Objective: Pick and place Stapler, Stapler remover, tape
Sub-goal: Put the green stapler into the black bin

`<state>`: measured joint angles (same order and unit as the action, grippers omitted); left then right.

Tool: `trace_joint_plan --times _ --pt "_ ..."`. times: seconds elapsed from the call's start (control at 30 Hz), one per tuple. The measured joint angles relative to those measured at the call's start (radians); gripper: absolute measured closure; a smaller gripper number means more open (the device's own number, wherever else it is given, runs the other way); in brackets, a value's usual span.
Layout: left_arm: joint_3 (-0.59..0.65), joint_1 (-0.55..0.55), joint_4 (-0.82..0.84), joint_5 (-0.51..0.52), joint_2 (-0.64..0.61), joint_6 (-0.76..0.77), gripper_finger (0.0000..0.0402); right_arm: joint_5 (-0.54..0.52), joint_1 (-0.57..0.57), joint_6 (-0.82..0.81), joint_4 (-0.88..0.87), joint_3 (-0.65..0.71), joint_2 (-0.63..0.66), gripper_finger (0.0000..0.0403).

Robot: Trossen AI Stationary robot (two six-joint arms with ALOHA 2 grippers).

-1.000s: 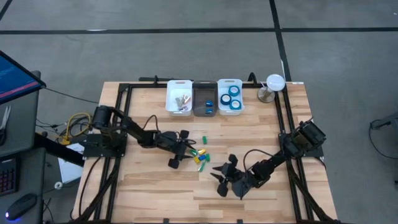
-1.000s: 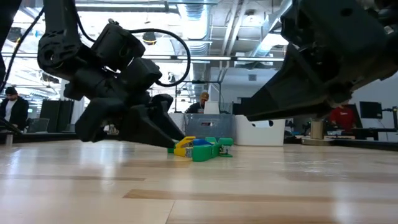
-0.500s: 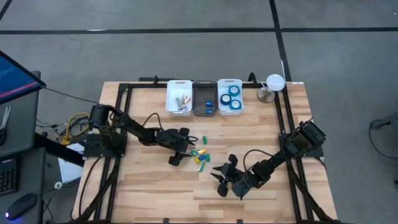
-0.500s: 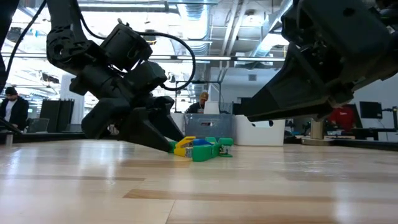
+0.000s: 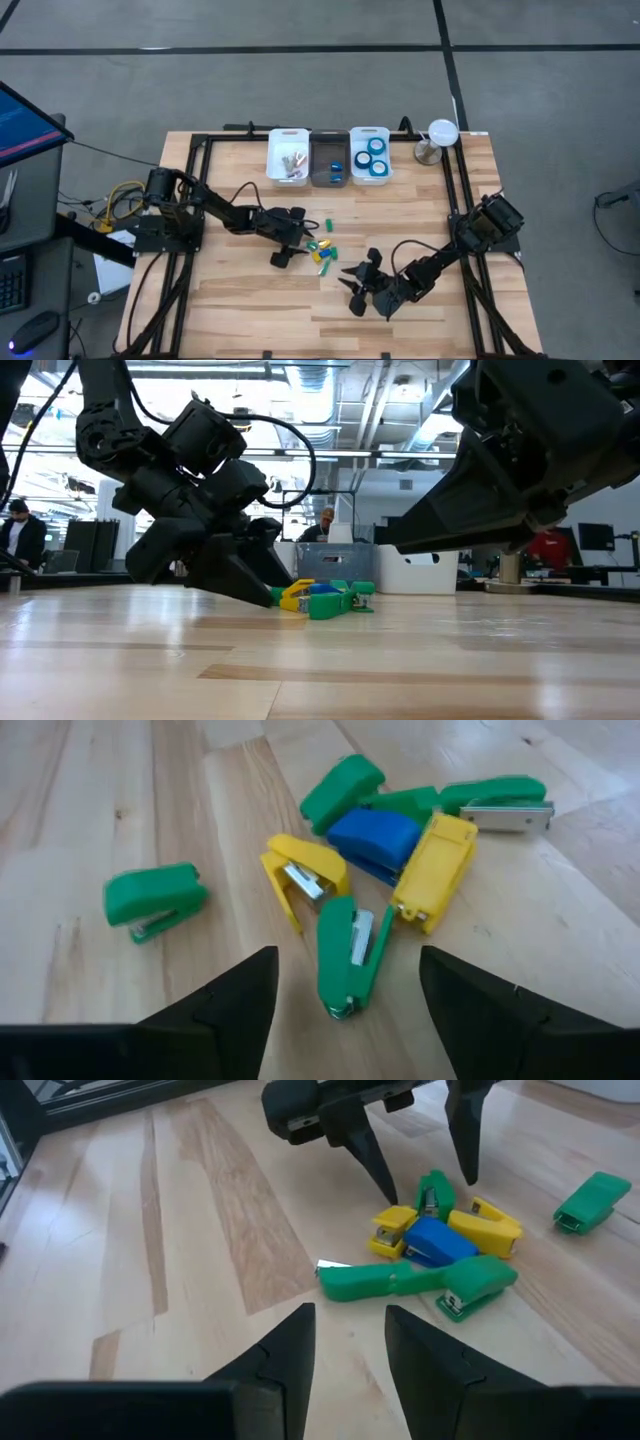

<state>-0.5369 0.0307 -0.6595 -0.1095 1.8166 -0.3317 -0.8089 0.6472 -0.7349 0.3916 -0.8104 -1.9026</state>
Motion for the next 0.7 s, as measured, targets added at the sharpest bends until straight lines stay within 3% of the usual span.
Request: trace_joint_plan --times 0.7 --pt "-0.043 -0.005 -0.002 -0.075 0.086 0.132 0.022 0.001 0.0 -0.019 0.015 0.0 0.0 0.0287"
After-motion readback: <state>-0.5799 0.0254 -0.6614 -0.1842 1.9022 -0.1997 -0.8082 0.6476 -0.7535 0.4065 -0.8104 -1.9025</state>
